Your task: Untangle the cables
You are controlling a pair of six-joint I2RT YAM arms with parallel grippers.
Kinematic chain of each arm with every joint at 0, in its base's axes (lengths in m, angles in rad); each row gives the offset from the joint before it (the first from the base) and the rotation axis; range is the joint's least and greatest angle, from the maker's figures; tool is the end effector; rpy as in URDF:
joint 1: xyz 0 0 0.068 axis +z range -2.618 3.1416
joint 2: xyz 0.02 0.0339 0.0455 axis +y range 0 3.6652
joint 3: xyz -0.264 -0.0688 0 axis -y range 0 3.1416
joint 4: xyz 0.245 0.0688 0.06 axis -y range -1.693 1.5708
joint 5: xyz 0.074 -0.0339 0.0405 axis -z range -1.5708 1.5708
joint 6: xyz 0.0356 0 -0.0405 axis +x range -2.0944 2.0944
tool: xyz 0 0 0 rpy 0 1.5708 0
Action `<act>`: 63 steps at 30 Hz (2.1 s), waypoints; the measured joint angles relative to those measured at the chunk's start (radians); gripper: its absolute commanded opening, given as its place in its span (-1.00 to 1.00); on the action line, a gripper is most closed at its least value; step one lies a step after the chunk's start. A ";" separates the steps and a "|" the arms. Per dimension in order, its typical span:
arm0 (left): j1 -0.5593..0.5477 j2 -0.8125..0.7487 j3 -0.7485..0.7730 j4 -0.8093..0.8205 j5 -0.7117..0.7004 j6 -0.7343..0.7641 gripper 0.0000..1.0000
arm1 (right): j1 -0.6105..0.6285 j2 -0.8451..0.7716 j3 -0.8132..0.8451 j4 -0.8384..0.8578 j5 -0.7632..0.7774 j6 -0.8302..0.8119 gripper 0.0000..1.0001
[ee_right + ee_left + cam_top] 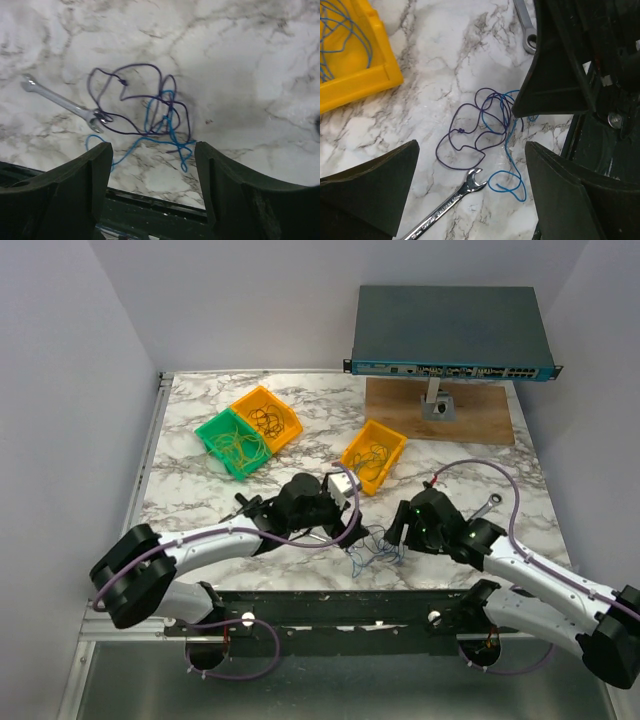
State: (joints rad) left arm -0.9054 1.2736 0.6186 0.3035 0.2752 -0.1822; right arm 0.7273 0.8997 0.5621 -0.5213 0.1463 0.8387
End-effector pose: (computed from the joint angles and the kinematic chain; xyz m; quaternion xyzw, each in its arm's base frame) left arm 0.1623 -0.2224 0.2270 0.3608 0.7318 -0.3897 0.4272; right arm 0.1366 0.1146 0.2130 0.0775 0.9319 0.1966 0.2947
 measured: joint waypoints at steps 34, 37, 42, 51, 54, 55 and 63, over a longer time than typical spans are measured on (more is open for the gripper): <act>-0.051 0.574 0.507 -0.470 0.114 0.053 -1.00 | 0.000 0.007 -0.116 0.017 0.015 0.086 -0.99; -0.060 0.574 0.506 -0.479 0.088 0.054 -1.00 | 0.000 -0.042 -0.101 -0.031 0.077 0.135 -0.99; -0.053 0.386 0.312 -0.399 -0.019 0.034 -1.00 | 0.000 -0.163 -0.054 -0.180 0.240 0.288 -0.99; 0.137 -0.261 -0.179 -0.002 -0.272 -0.106 -1.00 | 0.000 -0.369 -0.043 -0.399 0.450 0.583 -0.99; 0.179 -0.405 -0.281 0.058 -0.359 -0.155 -1.00 | 0.000 -0.414 -0.043 -0.460 0.502 0.665 -0.99; 0.187 -0.434 -0.300 0.071 -0.385 -0.165 -1.00 | 0.000 -0.426 -0.043 -0.466 0.513 0.671 -0.99; 0.209 -0.604 -0.338 -0.005 -0.685 -0.270 -1.00 | 0.000 -0.444 0.018 -0.482 0.592 0.666 -0.99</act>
State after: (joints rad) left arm -0.6968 0.6697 0.2810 0.2989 -0.4095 -0.4522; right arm 0.7273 0.4557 0.5797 -1.0035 0.7387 1.5043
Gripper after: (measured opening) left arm 0.014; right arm 0.038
